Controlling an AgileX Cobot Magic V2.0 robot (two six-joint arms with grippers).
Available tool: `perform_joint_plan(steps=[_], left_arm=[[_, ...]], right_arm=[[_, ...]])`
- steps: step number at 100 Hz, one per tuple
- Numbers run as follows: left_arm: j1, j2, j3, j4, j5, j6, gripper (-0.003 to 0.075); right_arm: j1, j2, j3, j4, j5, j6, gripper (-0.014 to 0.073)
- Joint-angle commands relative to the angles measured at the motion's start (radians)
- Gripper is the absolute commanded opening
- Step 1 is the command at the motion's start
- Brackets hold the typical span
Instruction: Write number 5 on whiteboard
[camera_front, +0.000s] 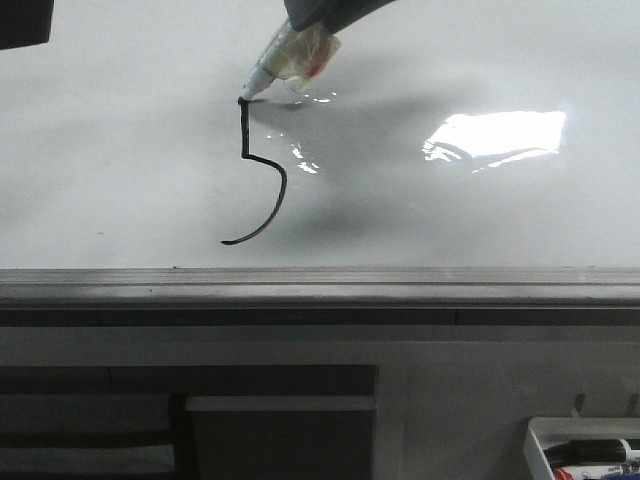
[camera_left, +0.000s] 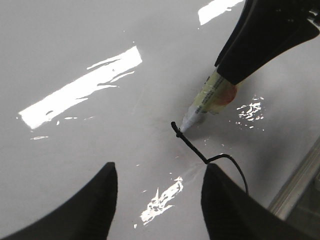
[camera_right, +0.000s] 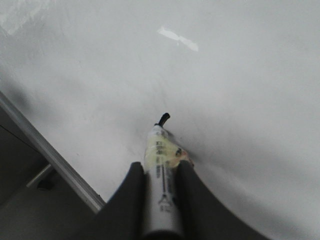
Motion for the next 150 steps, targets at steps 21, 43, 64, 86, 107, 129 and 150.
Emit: perform_joint_plan(steps=[21, 43, 64, 86, 107, 129, 150], left_arm=[[0.002, -0.008, -0.027, -0.029, -0.054, -0.011, 0.0346], [0.002, -0.008, -0.027, -0.025, -0.067, -0.011, 0.0347], [-0.049, 0.034, -0.027, 0.098, -0.201, -0.011, 0.0347], [-0.123, 0.164, -0.039, 0.105, -0.240, -0.004, 0.0347], [-0.125, 0.268, -0.091, 0.110, -0.282, -0.001, 0.0347], [-0.125, 0.339, -0.118, 0.167, -0.312, -0.001, 0.0347], [-0.125, 0.361, -0.118, 0.199, -0.317, -0.001, 0.0129]], right_arm=[[-0.111, -0.068, -0.032, -0.024, 0.048, -0.009, -0.0061], [-0.093, -0.074, -0.030, -0.024, 0.055, -0.011, -0.0061], [0.035, -0.142, -0.030, -0.024, 0.089, -0.061, -0.0061], [0.123, -0.132, -0.030, -0.026, 0.164, -0.070, -0.0061], [0.182, -0.131, -0.030, -0.030, 0.183, -0.070, -0.0061], [0.193, -0.131, -0.030, -0.030, 0.204, -0.070, -0.0061], [0.193, -0.131, -0.030, -0.030, 0.215, -0.070, -0.0061]])
